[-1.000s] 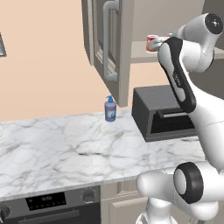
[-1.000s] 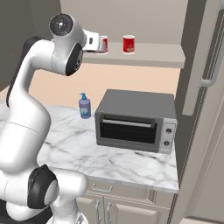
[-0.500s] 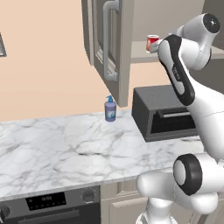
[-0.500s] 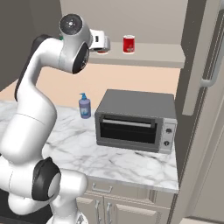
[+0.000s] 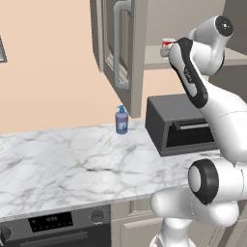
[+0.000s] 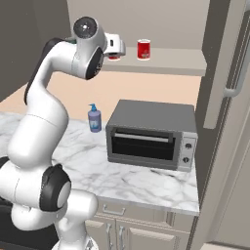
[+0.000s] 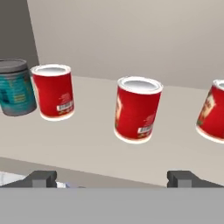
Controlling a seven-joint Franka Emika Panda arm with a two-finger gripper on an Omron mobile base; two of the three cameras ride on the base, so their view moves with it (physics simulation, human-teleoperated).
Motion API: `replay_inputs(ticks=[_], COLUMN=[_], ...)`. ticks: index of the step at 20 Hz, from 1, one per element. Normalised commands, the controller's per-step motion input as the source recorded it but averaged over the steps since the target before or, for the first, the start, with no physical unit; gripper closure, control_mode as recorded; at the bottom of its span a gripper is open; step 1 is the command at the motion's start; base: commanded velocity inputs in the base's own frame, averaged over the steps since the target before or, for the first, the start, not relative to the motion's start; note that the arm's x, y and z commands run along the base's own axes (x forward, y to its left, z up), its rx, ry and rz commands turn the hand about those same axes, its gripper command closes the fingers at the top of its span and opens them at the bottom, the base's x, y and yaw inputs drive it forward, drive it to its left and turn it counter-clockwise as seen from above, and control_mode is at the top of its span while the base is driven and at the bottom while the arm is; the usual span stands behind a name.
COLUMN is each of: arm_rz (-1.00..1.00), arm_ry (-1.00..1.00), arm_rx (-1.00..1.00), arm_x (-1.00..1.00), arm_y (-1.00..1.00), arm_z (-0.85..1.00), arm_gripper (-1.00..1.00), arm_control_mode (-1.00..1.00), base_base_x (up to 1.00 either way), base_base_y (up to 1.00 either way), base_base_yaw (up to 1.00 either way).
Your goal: Stack two cans on top of the other two cans in the cabinet.
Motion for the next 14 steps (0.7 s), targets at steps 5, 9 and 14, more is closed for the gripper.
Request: replay_inputs(ticks=[5,9,14], arm_rz=[0.00,0.00,0.00], arm_ry=[0.03,0.00,0.00], arm_rx=[0.01,0.00,0.00], arm_x=[0.29,0.26,0.25], arm_y=[-0.08,-0.03,-0.01], arm_z=[-0.03,-0.06,-0.09], arm_gripper=[-1.00,-1.00,-1.00], arm_control_mode=[-1.00,-1.00,-1.00], base_base_x=[0.00,0.00,0.00], base_base_y=[0.00,0.00,0.00], base_base_yaw=[0.00,0.00,0.00])
